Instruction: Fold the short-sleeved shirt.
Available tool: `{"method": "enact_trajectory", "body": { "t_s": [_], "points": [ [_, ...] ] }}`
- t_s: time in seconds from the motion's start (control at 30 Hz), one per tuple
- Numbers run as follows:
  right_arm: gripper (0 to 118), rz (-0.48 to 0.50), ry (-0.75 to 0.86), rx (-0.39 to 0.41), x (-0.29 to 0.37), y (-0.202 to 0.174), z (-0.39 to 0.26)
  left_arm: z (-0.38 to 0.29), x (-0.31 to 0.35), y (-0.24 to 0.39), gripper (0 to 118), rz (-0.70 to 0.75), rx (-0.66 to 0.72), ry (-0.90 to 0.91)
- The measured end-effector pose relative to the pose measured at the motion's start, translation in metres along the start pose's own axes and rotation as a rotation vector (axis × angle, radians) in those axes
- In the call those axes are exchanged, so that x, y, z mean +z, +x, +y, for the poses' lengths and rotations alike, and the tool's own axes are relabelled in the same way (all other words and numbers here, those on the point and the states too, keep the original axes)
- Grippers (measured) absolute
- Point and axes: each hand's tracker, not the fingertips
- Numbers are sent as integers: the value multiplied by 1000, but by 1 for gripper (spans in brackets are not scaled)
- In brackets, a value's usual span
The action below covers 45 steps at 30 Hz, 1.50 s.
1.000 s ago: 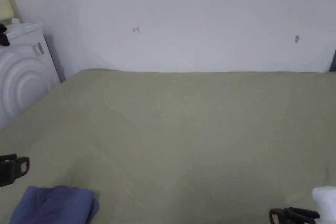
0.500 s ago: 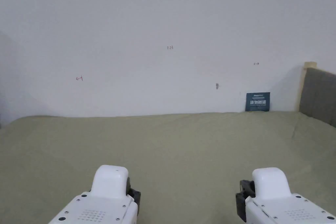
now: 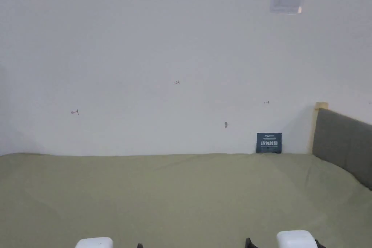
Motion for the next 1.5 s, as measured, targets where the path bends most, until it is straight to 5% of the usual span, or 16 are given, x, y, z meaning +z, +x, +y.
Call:
{"method": "enact_trajectory", "body": {
  "t_s": [0.03,0.07,0.2,0.5,0.7,1.0,1.17,1.27,1.37,1.5],
  "points": [
    [97,-5,-1,-5,1,0,2,1,2,0,115,-1,-10,10],
    [97,-14,-3,-8,2,-1,3,3,8,0,118,-5,-28,40],
    [106,13,-26,-22,1,-2,6,14,15,5,118,-1,-57,69],
    [106,58,-31,-10,3,-9,19,36,12,-2,118,-12,5,56],
    [106,150,-30,-113,1,0,26,42,16,-8,118,-33,78,82],
    [106,197,2,-92,10,2,39,45,15,-9,118,-46,71,77],
    [110,231,24,-196,0,4,37,41,10,-7,118,-40,66,78],
    [110,233,-9,-154,-13,1,31,40,8,-7,118,-58,74,72],
    [110,123,10,-82,-12,-7,26,38,4,-8,118,-54,53,63],
    [110,205,-15,-128,-10,-3,26,40,1,-12,118,-45,59,33]
  ]
}}
